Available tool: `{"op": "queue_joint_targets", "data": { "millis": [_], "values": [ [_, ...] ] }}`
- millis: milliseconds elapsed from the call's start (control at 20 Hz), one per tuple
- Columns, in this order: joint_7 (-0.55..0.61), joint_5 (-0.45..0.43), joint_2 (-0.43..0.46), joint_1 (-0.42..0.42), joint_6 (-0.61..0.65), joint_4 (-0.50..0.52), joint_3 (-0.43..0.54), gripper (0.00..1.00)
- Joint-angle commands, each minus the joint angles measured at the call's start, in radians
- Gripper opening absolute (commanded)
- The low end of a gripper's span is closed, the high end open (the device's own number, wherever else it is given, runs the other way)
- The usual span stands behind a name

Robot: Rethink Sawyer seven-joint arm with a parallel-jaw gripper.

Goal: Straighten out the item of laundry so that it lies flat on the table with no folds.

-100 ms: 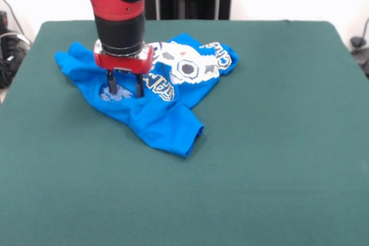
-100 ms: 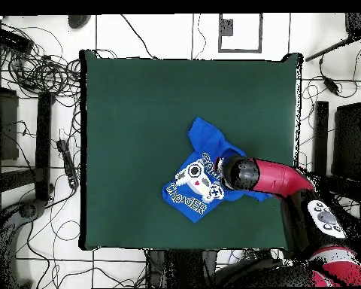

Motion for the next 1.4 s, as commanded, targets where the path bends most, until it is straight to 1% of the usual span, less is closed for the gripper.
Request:
{"op": "queue_joint_targets", "data": {
  "millis": [50,300,500,650,850,1050,1400],
  "values": [
    [0.187,0.05,0.021,0.068,-0.033,-0.051,-0.006,1.0],
    [0.171,0.054,0.04,0.077,-0.024,-0.092,-0.012,1.0],
    [0.149,0.058,0.068,0.068,-0.022,-0.124,-0.002,1.0],
    [0.128,0.062,0.068,0.054,-0.007,-0.134,0.009,1.0],
    [0.072,0.067,0.12,0.022,0.042,-0.214,0.036,1.0],
    [0.021,0.062,0.14,0.003,0.086,-0.272,0.046,1.0],
    [-0.021,0.058,0.156,-0.013,0.125,-0.331,0.067,1.0]
  ]
}}
